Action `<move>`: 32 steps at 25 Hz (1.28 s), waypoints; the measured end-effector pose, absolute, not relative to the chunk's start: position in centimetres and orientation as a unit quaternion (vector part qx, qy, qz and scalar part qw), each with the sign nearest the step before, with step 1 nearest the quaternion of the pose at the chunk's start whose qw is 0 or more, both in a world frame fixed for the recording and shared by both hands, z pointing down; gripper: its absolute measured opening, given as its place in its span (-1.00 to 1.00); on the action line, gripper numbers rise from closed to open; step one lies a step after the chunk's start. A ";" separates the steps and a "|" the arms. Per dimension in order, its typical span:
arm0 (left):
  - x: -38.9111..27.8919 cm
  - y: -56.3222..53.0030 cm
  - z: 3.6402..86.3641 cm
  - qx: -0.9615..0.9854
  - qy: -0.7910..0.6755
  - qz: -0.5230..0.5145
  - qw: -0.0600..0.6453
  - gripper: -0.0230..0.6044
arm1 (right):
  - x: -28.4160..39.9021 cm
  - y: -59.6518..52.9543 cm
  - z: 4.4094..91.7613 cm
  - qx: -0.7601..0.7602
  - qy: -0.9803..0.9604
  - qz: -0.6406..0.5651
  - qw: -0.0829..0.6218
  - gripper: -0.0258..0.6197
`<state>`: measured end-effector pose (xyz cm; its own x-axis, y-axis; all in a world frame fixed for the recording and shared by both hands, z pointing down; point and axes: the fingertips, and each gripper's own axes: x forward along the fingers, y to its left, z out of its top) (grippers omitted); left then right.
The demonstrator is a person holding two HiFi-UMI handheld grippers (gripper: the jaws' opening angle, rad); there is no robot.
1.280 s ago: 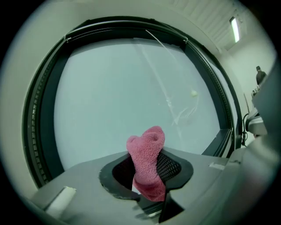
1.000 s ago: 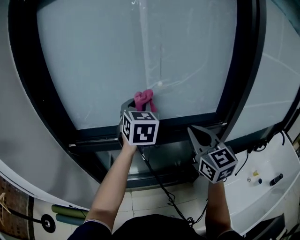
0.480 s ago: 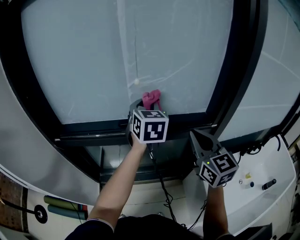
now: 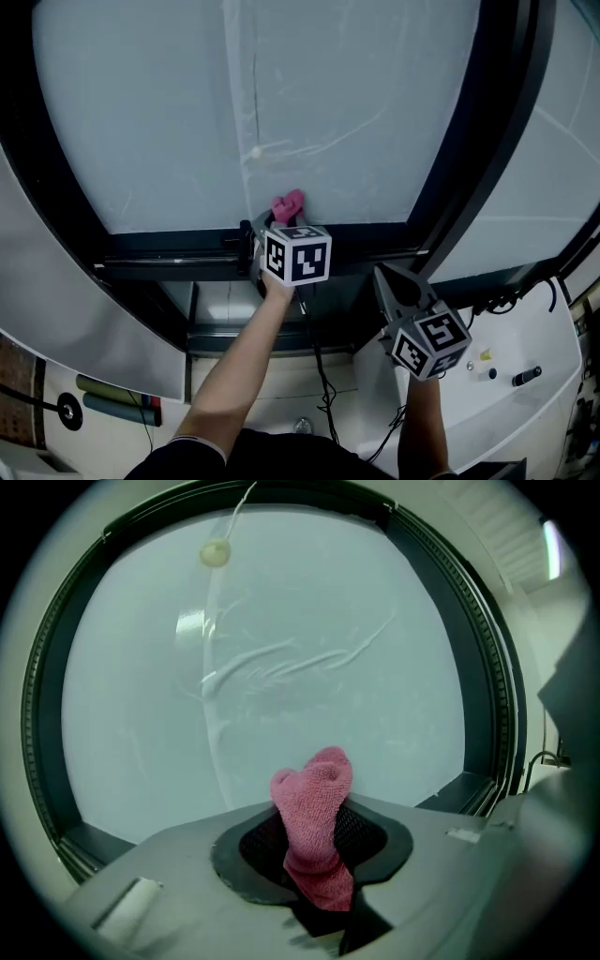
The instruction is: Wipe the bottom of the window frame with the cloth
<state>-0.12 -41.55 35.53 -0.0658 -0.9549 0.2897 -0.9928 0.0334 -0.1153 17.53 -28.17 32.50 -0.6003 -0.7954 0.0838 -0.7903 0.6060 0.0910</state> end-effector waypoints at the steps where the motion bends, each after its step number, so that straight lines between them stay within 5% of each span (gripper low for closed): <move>1: -0.3 -41.8 36.2 0.677 -0.717 0.148 0.070 -0.55 | 17.6 -28.3 32.6 0.443 -0.895 -0.021 0.058 -0.92; 14: 2.0 -43.0 39.8 0.687 -0.701 0.159 0.112 -0.56 | 20.8 -28.9 34.0 0.462 -0.886 0.000 0.050 -0.92; 32: 13.4 -44.7 39.6 0.730 -0.654 0.161 0.116 -0.56 | 27.5 -28.5 33.8 0.507 -0.861 -0.001 0.049 -0.92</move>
